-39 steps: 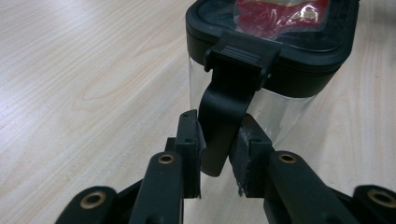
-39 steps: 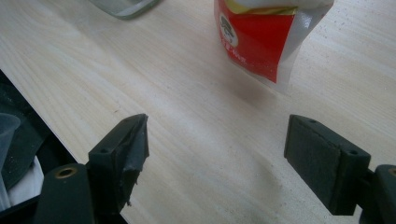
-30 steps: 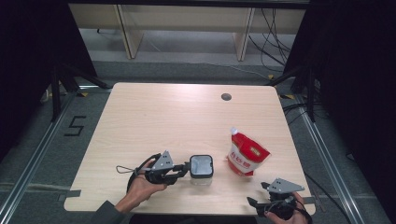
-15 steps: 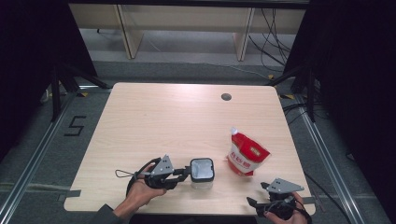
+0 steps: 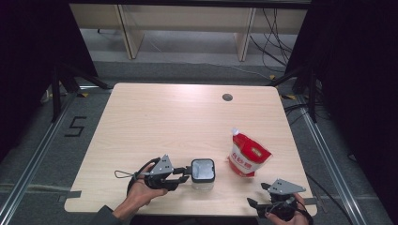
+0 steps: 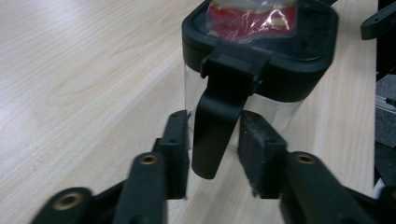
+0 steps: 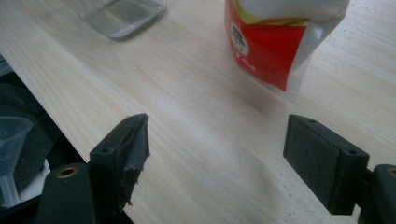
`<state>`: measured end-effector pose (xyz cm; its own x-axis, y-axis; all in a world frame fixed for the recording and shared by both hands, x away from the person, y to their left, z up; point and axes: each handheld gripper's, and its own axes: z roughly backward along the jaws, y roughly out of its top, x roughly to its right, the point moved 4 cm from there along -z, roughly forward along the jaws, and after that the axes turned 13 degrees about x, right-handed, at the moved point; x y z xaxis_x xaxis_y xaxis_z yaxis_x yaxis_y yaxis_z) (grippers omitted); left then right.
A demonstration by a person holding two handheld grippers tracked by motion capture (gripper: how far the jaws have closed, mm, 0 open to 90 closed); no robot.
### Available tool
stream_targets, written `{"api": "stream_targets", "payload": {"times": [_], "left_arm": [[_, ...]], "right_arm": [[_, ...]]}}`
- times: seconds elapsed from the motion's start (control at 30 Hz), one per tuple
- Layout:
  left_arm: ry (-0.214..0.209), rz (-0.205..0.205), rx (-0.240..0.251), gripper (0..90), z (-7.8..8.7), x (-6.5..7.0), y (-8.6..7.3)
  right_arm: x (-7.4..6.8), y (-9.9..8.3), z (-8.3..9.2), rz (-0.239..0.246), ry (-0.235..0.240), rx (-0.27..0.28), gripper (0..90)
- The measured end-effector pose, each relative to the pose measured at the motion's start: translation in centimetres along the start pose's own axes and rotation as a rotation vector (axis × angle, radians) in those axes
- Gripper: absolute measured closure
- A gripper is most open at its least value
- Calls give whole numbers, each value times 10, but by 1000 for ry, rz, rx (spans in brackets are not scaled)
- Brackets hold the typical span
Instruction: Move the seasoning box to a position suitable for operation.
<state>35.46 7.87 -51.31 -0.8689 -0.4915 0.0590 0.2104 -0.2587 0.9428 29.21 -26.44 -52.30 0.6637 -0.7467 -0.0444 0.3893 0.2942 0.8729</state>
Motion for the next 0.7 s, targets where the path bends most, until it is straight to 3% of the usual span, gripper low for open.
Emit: {"api": "stream_targets", "payload": {"times": [0.03,0.17,0.2,0.23,0.3,0.33,0.37,0.4,0.43,0.6,0.7], "left_arm": [[-9,-18,-11,562,2,0,1],[3,1,-11,475,7,1,2],[13,28,-12,456,10,1,3],[4,18,-6,443,11,0,4],[21,48,4,419,14,2,7],[18,38,9,405,16,1,9],[18,38,9,396,16,1,9],[33,60,15,390,20,2,12],[25,42,16,384,22,2,14],[45,71,34,358,29,1,23],[41,57,32,358,31,1,24]], "right_arm": [[-1,0,0,-7,2,-1,245],[-1,0,0,-3,18,6,248],[-2,0,0,-5,18,10,248],[0,1,0,18,18,14,248],[-2,0,0,3,21,13,248],[0,1,0,21,18,19,248],[-1,1,0,0,18,20,248],[0,1,0,5,17,24,248],[0,1,0,1,18,25,248],[1,1,-1,1,18,25,245],[0,1,-1,12,23,27,245]]}}
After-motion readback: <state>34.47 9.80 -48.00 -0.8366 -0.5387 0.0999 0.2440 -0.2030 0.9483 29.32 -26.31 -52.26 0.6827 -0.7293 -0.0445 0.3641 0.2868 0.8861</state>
